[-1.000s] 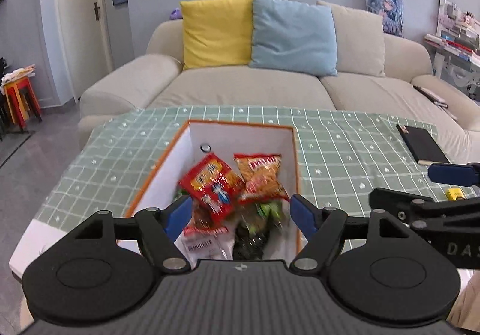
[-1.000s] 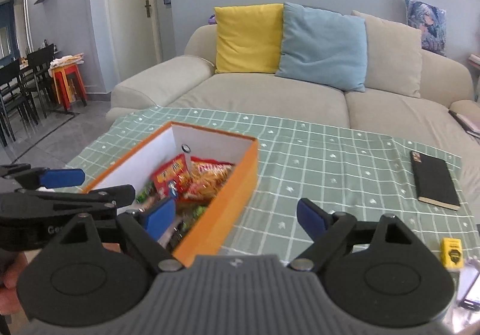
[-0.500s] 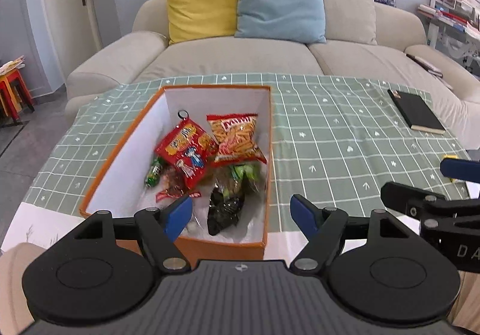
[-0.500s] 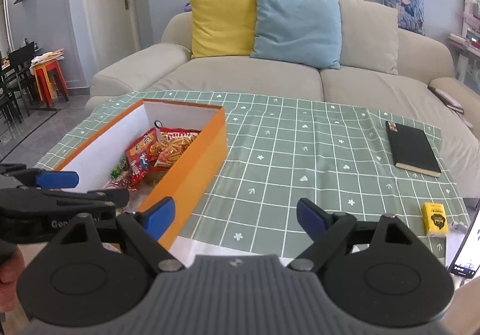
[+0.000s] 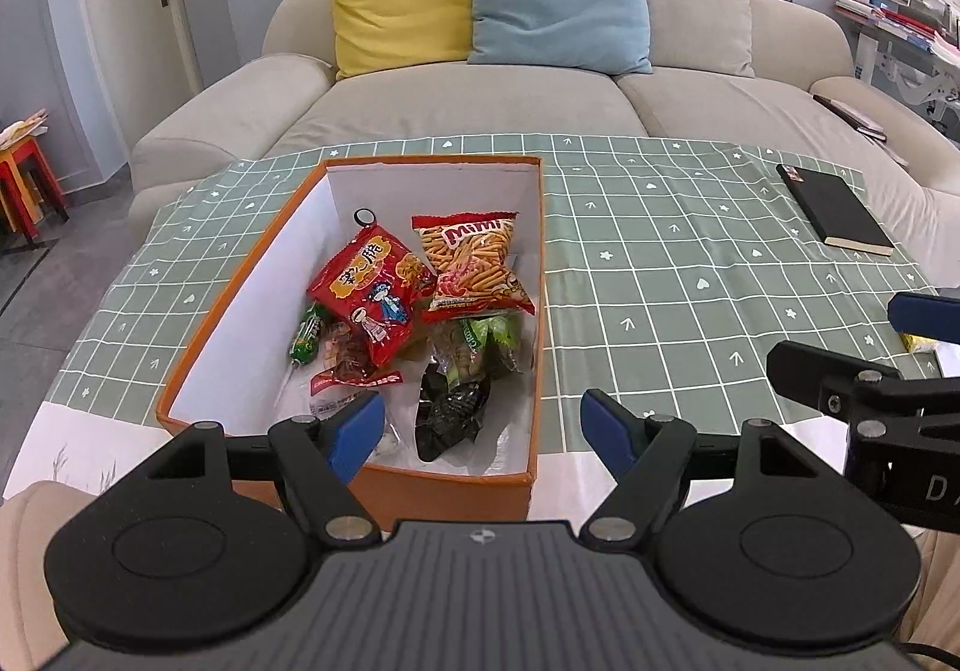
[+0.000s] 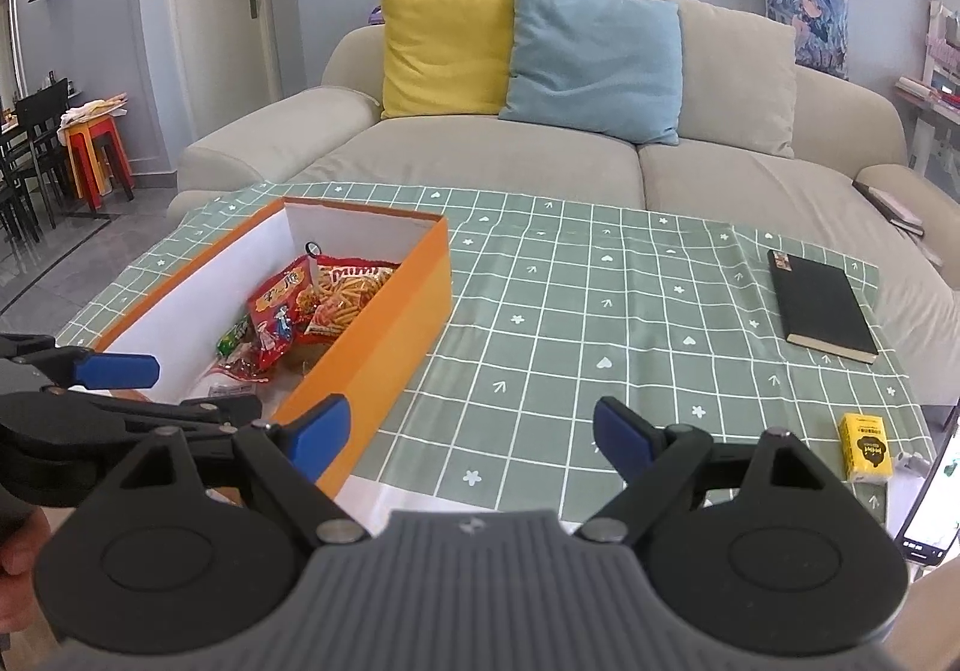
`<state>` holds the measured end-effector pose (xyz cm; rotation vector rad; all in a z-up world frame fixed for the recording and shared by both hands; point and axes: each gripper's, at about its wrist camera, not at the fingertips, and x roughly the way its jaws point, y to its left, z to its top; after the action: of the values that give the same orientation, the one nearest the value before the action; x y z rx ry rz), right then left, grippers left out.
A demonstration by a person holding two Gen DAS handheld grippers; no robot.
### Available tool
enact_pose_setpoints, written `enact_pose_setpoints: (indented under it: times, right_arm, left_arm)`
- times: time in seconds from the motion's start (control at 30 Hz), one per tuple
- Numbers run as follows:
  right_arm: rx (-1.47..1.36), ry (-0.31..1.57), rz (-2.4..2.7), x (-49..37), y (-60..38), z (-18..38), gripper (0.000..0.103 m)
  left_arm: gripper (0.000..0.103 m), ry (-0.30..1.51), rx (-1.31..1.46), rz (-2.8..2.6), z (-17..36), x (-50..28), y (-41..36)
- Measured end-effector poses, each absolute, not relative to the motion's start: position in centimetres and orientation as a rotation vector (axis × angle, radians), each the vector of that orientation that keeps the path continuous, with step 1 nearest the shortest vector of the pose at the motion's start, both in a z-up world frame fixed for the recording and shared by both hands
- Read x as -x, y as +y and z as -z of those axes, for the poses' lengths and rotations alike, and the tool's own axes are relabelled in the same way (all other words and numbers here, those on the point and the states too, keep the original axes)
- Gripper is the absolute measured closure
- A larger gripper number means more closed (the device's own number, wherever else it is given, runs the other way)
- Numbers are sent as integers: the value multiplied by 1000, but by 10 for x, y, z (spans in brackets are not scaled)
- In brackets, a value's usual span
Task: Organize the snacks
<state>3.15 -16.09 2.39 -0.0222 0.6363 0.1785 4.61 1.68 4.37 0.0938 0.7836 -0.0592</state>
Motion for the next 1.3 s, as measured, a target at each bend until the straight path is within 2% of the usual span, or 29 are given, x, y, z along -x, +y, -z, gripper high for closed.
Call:
enact_pose_setpoints:
  times: [1.3]
  right_arm:
    - [24, 641, -171, -32, -161, -23, 17]
  left_arm:
    - [16, 792, -102, 58, -43, -47, 16]
